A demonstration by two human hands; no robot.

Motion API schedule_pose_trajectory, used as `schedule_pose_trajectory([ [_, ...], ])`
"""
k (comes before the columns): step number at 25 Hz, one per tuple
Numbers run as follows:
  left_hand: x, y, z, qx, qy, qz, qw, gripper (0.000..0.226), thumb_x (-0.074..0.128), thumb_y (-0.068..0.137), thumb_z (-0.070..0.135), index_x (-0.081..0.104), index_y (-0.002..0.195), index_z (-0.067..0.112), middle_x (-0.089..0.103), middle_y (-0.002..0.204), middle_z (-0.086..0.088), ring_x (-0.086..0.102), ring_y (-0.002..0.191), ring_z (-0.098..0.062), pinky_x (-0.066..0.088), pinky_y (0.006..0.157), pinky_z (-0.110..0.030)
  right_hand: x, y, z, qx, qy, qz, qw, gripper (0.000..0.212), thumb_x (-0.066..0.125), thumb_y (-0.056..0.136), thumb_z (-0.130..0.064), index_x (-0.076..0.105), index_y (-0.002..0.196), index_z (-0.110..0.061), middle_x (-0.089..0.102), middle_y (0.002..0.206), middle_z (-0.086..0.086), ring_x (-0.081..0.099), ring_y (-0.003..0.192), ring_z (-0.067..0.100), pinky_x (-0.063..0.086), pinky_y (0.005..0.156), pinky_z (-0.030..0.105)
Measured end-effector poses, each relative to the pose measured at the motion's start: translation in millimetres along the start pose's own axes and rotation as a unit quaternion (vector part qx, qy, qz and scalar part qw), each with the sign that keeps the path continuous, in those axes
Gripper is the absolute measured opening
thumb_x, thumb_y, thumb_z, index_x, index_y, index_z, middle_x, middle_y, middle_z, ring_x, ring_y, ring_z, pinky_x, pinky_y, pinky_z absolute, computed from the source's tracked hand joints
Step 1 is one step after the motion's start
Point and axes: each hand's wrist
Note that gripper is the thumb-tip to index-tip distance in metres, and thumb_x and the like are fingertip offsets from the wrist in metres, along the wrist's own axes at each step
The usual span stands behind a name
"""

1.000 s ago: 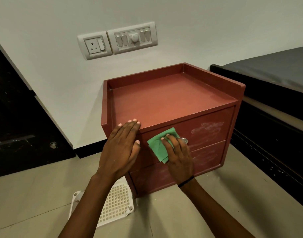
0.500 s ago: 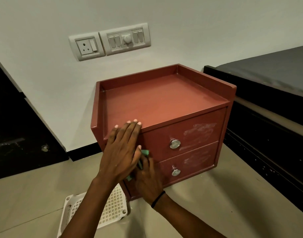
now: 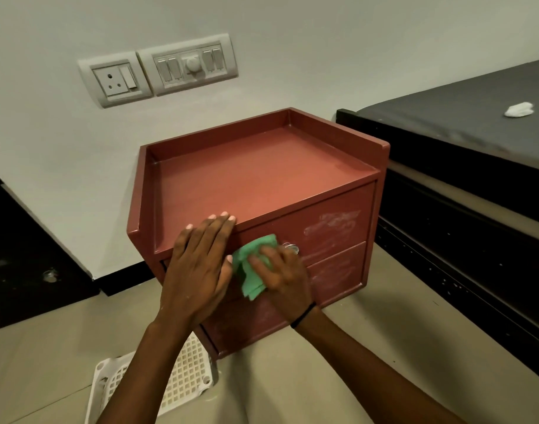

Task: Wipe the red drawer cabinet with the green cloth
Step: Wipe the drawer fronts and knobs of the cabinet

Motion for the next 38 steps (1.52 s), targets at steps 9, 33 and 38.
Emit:
schedule_pose_trajectory([
  [9,8,6,17,0.017,0.044,-0.012,0.999,0.073,0.043,0.089,0.030,0.021,0.157,0.011,0.024,0.164,-0.008,0.018,0.153,-0.022,0.013,0.124,-0.050,6,-50,-23,0.286,0.118,-0.076,0.948,0.094,0.072,0.078,0.011,0.030,0.149,-0.035,0.026,0.144,0.004,0.045,0.120,0.023,0.054,0.094,0.035],
  [33,29,18,48,0.046,0.082,-0.016,0.995,0.085,0.055,0.079,0.026,0.023,0.156,0.011,0.013,0.166,-0.011,0.010,0.154,-0.027,0.014,0.122,-0.055,-19,-33,113,0.083,-0.068,-0.118,0.987,0.084,0.076,0.075,-0.013,0.034,0.146,-0.032,0.037,0.133,0.005,0.040,0.098,0.027,0.055,0.060,0.035],
  [38,30,19,49,0.043,0.076,-0.013,0.996,0.088,0.057,0.076,0.025,0.023,0.157,0.012,0.014,0.166,-0.010,0.011,0.154,-0.027,0.013,0.122,-0.055,-13,-19,122,0.418,0.022,-0.009,0.908,0.102,0.062,0.072,0.016,0.021,0.154,-0.029,0.024,0.146,0.003,0.040,0.127,0.026,0.056,0.091,0.042],
])
Point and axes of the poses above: each hand's wrist, its own y-axis towards the middle knuckle, its own x-axis out of the palm, z = x × y
